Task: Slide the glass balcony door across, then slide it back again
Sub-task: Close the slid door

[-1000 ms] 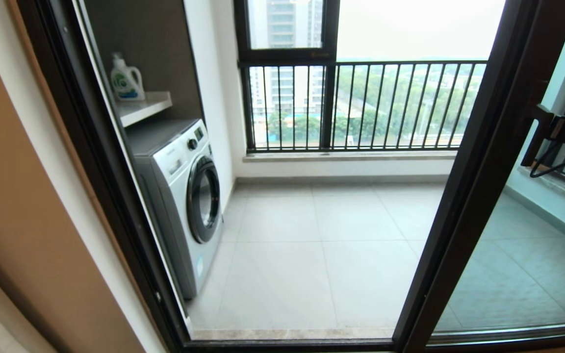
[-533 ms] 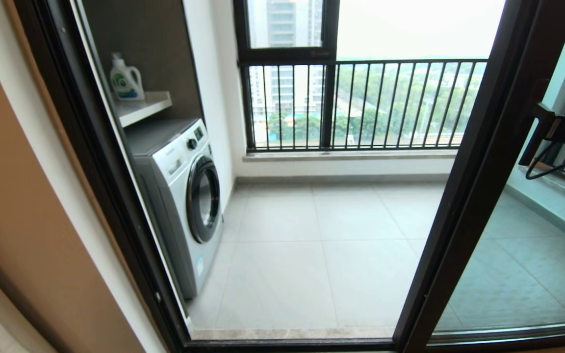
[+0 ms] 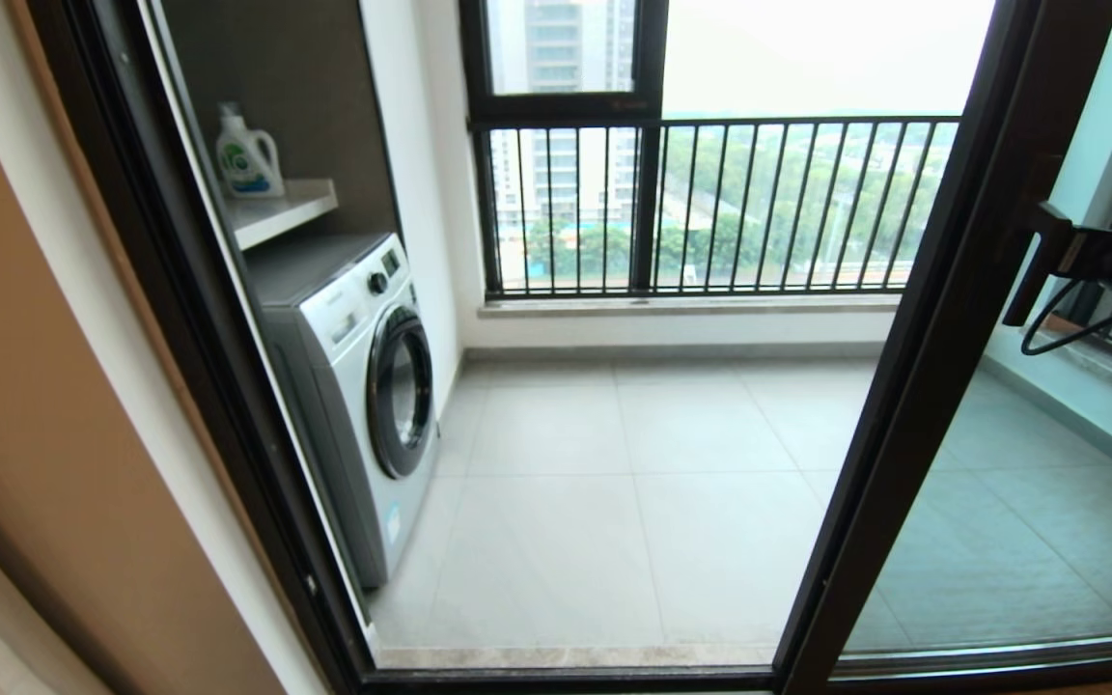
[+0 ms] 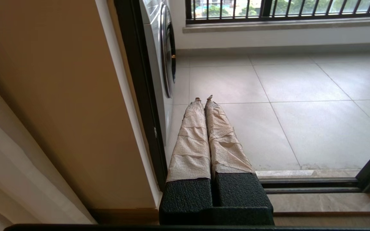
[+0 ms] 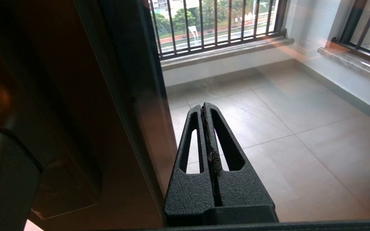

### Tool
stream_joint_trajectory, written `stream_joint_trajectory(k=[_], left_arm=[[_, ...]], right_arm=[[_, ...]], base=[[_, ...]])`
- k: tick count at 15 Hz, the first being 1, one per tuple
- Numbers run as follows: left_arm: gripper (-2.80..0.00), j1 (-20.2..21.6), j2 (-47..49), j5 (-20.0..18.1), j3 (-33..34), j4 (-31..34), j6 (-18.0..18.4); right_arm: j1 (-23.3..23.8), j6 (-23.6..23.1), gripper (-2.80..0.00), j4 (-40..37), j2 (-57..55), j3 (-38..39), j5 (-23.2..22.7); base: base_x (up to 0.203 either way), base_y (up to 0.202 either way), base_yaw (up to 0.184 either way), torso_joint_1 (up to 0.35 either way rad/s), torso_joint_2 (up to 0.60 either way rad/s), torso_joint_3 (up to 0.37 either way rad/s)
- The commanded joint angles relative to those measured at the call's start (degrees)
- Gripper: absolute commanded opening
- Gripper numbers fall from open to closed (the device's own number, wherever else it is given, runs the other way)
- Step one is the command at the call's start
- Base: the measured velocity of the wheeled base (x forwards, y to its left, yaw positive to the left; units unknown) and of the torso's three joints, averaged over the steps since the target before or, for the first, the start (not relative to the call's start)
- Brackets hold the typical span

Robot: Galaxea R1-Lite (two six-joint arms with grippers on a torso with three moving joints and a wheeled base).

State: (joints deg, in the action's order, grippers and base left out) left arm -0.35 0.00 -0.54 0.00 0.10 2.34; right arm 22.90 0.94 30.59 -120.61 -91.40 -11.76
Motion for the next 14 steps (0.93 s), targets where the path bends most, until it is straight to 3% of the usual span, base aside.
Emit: stream_joint_trajectory(k=[1, 14], left_arm=[[-2.8, 0.0, 0.09, 0.01, 0.0, -0.01, 0.03], [-2.8, 0.0, 0.09, 0.01, 0.0, -0.01, -0.05]], right_arm=[[-0.3, 0.02, -2.8, 0.53, 0.84, 0.63, 0.07], [-7.98, -0.07, -2.8, 6.06, 5.29, 9.11, 3.46]], base=[[0.0, 0.0, 0.0, 0.0, 0.0, 0.0], [0.0, 0.0, 0.0, 0.0, 0.0, 0.0]])
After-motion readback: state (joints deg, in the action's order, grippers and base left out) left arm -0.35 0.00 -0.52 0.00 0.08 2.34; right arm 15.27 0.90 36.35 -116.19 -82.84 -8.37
